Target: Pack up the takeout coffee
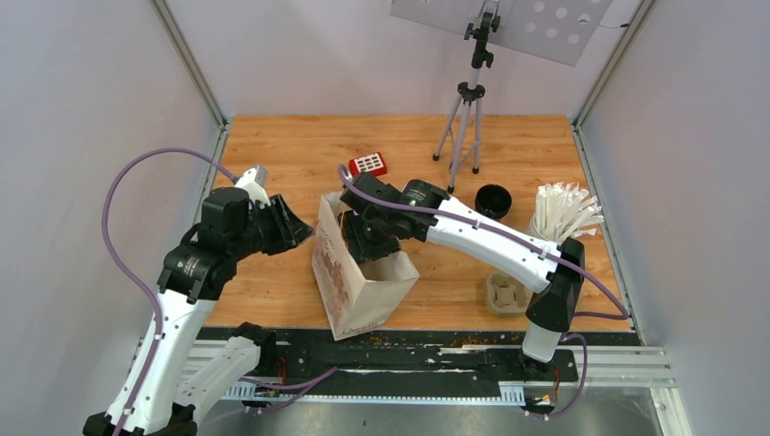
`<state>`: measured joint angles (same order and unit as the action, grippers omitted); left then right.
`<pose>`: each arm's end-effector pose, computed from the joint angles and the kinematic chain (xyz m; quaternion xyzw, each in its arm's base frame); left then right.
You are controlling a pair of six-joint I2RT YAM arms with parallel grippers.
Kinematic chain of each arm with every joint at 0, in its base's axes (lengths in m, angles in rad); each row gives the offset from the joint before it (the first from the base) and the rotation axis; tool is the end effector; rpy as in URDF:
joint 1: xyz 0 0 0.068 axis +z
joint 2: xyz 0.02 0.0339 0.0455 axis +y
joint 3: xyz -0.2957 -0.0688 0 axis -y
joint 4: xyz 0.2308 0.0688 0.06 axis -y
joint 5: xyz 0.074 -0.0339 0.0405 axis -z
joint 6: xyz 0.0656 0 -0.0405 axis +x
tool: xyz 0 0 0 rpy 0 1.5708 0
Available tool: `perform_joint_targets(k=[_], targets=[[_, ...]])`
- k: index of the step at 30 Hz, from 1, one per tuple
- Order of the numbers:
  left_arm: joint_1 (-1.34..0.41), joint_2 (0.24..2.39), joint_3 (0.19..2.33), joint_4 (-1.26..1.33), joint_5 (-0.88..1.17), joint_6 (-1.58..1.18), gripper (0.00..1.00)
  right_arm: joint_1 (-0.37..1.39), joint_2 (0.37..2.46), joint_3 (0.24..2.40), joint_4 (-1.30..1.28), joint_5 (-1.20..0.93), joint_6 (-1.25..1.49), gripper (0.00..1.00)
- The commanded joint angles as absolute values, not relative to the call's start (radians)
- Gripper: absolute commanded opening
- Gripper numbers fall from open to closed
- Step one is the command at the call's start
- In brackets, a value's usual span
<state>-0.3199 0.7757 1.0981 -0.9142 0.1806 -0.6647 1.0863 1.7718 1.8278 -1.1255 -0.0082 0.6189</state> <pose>0.1138 -0.0501 0.3733 -0.1090 0.8732 -0.2915 0.3750 0.1733 0.3305 0.3536 -0.2253 0.9422 0.1894 0.1602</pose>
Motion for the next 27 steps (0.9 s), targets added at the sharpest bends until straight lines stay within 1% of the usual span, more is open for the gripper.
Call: perform_joint_targets(k=[1,4,11,18,22,25,27], targets=[[-0.316,0.769,1.125,-0.918,0.172,-0.636,0.45,1.094,1.754,1.927,-1.147,-0.001,0.628,0.53],[-0.316,0.770,1.143,-0.926,0.173,-0.627,0.46,1.094,1.750,1.967,-1.152,0.030,0.623,0.56],[-0.316,0.779,1.214,-0.939,0.177,-0.593,0.50,1.093,1.712,2.016,-1.132,0.040,0.589,0.54],[-0.317,0.847,1.402,-0.985,0.140,-0.483,0.57,1.092,1.655,2.068,-1.117,0.038,0.565,0.54],[-0.316,0.909,1.509,-0.975,0.116,-0.378,0.60,1.092,1.613,2.059,-1.066,0.016,0.551,0.54],[-0.316,0.961,1.574,-0.944,0.162,-0.306,0.64,1.091,1.582,2.034,-1.031,-0.001,0.524,0.54],[-0.316,0.982,1.577,-0.904,0.191,-0.252,0.65,1.091,1.560,1.995,-0.988,-0.035,0.492,0.54]])
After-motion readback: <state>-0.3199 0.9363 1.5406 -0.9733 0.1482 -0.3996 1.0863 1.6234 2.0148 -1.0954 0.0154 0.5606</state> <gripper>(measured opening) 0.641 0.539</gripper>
